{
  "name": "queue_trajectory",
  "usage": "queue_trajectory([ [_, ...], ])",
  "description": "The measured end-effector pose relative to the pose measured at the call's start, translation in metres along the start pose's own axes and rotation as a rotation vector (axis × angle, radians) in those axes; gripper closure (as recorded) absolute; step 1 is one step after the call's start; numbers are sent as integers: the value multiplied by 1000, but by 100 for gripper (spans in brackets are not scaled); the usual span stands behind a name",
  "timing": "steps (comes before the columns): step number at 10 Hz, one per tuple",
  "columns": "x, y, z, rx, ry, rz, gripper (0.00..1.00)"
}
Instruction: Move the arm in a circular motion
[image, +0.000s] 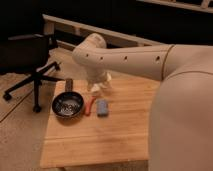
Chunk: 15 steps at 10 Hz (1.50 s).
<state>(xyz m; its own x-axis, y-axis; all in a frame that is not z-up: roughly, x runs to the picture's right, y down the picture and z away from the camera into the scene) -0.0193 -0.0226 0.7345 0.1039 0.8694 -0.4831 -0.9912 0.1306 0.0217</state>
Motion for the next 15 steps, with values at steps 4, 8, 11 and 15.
queue_trajectory([
  [4,-75,-16,21,50,23,28,35],
  [8,-103,68,26,67,27,-178,35],
  [11,-80,127,30,18,46,-318,35],
  [15,-26,129,28,-3,77,-370,35],
])
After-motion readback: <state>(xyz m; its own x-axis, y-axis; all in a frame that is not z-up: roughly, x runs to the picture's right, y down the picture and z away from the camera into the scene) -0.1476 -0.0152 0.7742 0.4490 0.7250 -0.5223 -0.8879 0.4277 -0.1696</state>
